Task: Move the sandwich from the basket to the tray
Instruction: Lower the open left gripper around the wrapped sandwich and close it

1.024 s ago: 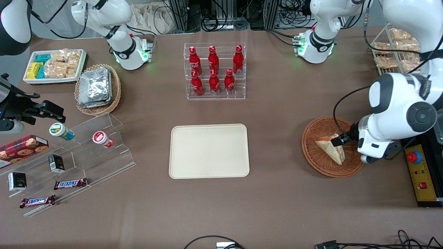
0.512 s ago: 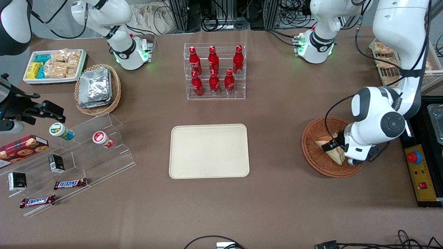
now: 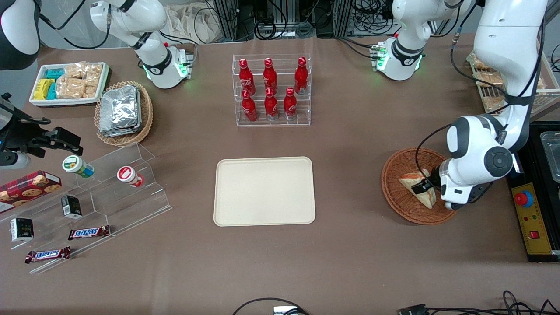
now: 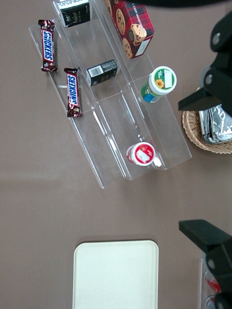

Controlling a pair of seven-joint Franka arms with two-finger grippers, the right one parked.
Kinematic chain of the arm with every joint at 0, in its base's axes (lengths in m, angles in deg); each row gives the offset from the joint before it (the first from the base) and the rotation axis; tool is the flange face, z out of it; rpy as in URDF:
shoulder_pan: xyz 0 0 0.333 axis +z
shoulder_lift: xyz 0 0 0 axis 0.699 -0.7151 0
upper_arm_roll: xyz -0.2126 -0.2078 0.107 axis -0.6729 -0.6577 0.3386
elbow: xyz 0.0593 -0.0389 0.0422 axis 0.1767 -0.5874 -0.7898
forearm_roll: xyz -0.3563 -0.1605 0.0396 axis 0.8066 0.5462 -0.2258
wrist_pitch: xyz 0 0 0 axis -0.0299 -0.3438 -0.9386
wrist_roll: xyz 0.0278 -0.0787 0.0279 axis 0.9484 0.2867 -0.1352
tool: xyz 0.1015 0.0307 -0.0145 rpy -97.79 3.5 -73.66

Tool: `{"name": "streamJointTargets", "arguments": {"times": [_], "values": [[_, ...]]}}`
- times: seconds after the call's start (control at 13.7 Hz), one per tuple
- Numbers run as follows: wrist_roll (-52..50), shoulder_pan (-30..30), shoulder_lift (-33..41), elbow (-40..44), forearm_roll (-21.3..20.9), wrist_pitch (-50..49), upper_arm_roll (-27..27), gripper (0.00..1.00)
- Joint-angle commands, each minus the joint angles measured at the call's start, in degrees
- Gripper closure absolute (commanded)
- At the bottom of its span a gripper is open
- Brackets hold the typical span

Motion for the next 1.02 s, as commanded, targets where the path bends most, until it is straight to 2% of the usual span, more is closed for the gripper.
{"name": "streamJointTargets", "arguments": {"times": [0.0, 0.07, 0.15, 0.37, 0.44, 0.51, 0.8, 0.95], "values": [[-0.5, 0.0, -1.5, -0.1, 0.3, 2.6, -0.2, 0.0], [-0.5, 0.0, -1.7, -0.2, 0.3, 2.8, -0.2, 0.06], [-0.5, -0.1, -1.6, -0.2, 0.3, 2.8, -0.2, 0.22], [-0.3, -0.5, 0.1, 0.0, 0.2, 2.1, -0.5, 0.83], [0.1, -0.7, 1.0, 0.0, -0.1, 1.9, -0.7, 0.93], [0.4, -0.9, 2.1, 0.1, -0.3, 1.2, -1.0, 1.0], [8.8, -0.9, 6.6, 2.1, -0.2, -5.1, -3.6, 1.0], [14.5, -0.9, 7.6, 6.5, 0.4, -11.2, -5.8, 1.0]]}}
